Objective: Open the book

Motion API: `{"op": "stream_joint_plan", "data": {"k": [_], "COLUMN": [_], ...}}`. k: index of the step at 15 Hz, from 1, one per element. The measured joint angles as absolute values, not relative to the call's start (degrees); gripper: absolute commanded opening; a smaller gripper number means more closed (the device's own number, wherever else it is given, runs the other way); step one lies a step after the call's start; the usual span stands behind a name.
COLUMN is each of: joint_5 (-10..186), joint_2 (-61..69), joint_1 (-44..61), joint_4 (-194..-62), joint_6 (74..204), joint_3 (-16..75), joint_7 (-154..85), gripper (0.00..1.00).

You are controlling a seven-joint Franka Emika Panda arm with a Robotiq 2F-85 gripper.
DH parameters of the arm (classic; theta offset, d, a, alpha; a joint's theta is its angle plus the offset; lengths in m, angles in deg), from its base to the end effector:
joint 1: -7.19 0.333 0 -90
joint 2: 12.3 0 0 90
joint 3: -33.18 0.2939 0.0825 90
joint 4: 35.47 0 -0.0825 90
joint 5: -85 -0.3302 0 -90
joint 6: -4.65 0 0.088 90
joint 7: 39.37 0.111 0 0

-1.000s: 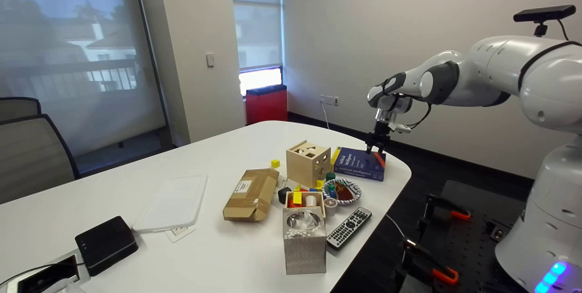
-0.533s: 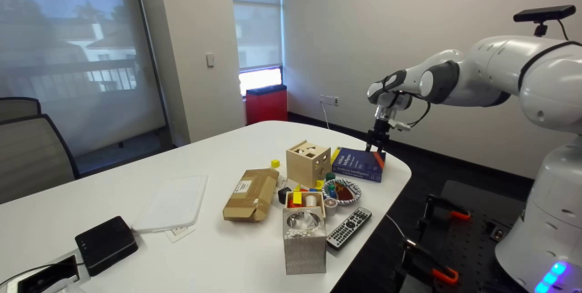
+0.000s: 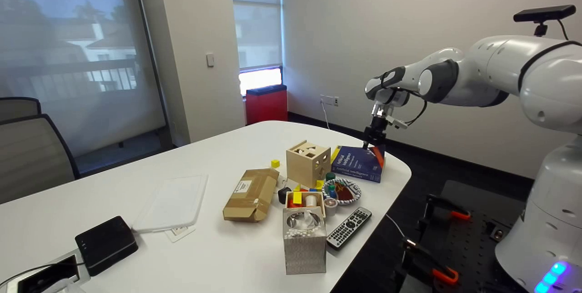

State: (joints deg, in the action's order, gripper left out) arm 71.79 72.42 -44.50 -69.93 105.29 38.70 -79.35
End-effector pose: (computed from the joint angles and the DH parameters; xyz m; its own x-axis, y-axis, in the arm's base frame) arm 0.4621 -0.4987 0.0614 0.9681 -0.2432 -0.0610 -0.2452 -0.8678 -0.4321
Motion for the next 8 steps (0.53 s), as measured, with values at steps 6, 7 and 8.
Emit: {"op": "stream_joint_plan", "data": {"k": [6,7,8], "joint_5": [71.79,71.79,71.79], "joint_2": [72.49,72.46,72.44], "joint_1": [-43.34,-43.07,-42.81], "joint_4": [-69.86,-69.71,-69.45], "joint_6": [104.34,104.1,103.87], "joint_3": [38.71,38.74,38.75], "joint_7": [-79.35,-79.38,-79.42], "gripper": [0.95,0.72,0.71]}}
